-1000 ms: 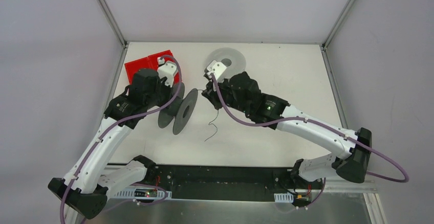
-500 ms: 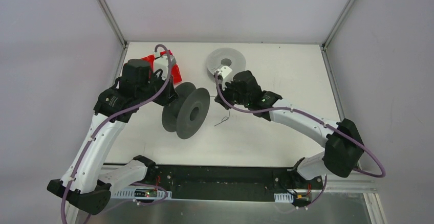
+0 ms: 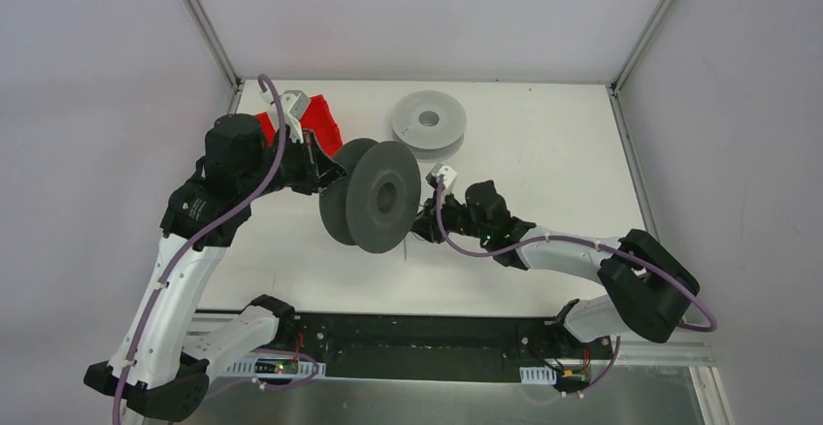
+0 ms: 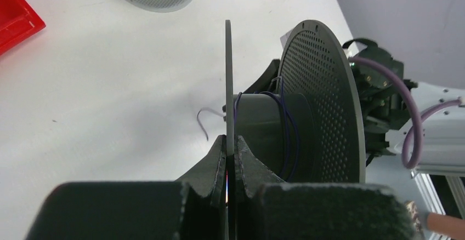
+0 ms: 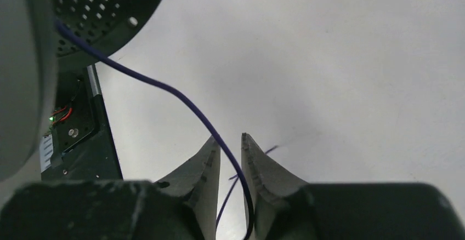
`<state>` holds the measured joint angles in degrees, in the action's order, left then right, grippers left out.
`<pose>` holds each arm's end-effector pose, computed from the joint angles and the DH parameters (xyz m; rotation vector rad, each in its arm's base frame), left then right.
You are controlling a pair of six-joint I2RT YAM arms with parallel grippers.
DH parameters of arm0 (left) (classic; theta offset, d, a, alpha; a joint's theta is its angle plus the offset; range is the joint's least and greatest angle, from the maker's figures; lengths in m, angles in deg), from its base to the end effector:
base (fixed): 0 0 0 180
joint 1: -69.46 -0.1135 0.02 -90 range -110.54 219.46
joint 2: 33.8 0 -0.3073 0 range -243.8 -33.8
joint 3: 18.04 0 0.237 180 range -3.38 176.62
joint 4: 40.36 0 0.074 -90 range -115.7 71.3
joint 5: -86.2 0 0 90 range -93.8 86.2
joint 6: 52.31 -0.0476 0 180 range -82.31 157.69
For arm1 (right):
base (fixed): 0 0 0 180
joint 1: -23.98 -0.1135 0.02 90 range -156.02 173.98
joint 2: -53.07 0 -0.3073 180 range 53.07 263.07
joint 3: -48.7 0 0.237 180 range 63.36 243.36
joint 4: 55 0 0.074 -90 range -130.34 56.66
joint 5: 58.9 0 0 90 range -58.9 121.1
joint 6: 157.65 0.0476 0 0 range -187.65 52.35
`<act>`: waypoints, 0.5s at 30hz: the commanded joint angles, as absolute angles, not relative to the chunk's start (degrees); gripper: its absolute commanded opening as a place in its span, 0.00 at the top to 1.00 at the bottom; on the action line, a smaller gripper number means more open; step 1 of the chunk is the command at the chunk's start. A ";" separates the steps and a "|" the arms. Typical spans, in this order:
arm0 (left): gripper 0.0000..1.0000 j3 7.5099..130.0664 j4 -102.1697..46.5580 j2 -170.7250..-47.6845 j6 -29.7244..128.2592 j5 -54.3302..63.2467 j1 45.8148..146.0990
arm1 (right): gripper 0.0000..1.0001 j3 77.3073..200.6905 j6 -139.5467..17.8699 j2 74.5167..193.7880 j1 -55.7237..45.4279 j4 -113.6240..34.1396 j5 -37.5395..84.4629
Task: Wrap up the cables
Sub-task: Wrap the cable around the cable reel.
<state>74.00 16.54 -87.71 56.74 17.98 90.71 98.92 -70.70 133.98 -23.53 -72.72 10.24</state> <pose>0.1216 -0.0662 0.4701 0.3052 1.9388 -0.8309 0.1839 0.2258 0.2694 -1.0352 1.5573 0.8724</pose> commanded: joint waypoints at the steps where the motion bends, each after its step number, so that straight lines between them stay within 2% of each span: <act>1: 1.00 71.90 5.95 -85.34 65.63 16.91 90.29 | 0.76 95.69 -67.83 132.10 -25.26 -90.45 10.10; 8: 1.00 68.00 0.48 -83.17 71.20 11.59 90.23 | 0.75 91.63 -67.83 134.40 -28.66 -100.04 16.16; 15: 1.00 65.05 -4.67 -81.76 75.04 8.52 90.26 | 0.66 86.55 -65.92 140.27 -33.18 -112.19 27.22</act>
<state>65.39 5.06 -84.10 70.07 10.94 90.71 87.99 -68.17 137.17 -31.94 -101.33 20.69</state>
